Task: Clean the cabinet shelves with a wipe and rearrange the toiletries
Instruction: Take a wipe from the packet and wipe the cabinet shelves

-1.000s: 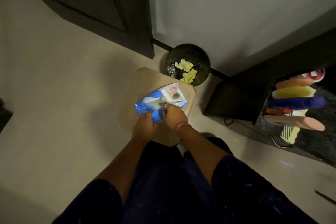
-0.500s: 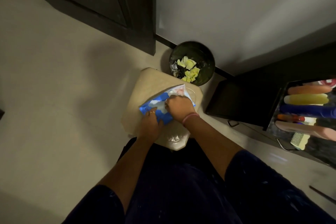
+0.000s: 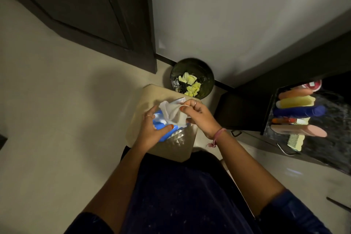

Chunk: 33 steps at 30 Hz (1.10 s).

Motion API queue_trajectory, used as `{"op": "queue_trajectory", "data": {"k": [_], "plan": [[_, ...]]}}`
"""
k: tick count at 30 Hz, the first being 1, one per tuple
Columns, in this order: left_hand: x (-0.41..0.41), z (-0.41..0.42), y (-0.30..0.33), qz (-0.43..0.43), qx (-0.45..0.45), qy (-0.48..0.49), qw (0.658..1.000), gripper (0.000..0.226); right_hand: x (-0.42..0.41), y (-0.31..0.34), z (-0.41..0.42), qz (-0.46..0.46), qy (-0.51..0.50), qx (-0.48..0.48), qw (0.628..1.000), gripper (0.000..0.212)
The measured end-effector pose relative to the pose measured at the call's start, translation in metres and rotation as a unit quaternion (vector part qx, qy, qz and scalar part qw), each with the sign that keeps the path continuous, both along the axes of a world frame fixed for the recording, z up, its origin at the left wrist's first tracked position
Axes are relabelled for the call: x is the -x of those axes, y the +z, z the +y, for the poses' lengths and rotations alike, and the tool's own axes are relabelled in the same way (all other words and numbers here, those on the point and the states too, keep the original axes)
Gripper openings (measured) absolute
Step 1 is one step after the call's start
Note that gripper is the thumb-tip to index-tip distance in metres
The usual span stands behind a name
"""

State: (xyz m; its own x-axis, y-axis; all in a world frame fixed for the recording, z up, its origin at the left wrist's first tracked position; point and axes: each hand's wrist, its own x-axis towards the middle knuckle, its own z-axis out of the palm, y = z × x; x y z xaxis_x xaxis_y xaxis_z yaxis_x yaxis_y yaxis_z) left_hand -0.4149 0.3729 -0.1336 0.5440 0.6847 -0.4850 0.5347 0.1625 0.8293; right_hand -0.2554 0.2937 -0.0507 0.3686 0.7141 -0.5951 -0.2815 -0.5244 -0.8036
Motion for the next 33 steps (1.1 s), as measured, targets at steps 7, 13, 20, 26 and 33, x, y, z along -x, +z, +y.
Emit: {"op": "queue_trajectory", "data": {"k": [7,13,20,26,33], "plan": [[-0.015,0.001,0.041,-0.107,0.262,0.031,0.959,0.038,-0.005,0.036,-0.017,0.142,-0.162,-0.039,0.976,0.011],[-0.035,-0.024,0.085,-0.188,0.362,0.073,0.910,0.034,-0.011,0.058,-0.062,0.199,-0.243,-0.080,0.946,0.021],[-0.069,-0.075,0.123,-0.149,0.462,-0.025,0.874,0.032,-0.023,0.076,-0.132,0.296,-0.309,-0.155,0.890,0.029],[-0.105,-0.141,0.137,-0.131,0.533,-0.005,0.836,0.043,-0.045,0.086,-0.203,0.306,-0.334,-0.175,0.874,0.022],[-0.165,-0.228,0.155,-0.146,0.522,0.037,0.839,0.031,-0.098,0.098,-0.290,0.194,-0.392,-0.132,0.890,0.026]]}}
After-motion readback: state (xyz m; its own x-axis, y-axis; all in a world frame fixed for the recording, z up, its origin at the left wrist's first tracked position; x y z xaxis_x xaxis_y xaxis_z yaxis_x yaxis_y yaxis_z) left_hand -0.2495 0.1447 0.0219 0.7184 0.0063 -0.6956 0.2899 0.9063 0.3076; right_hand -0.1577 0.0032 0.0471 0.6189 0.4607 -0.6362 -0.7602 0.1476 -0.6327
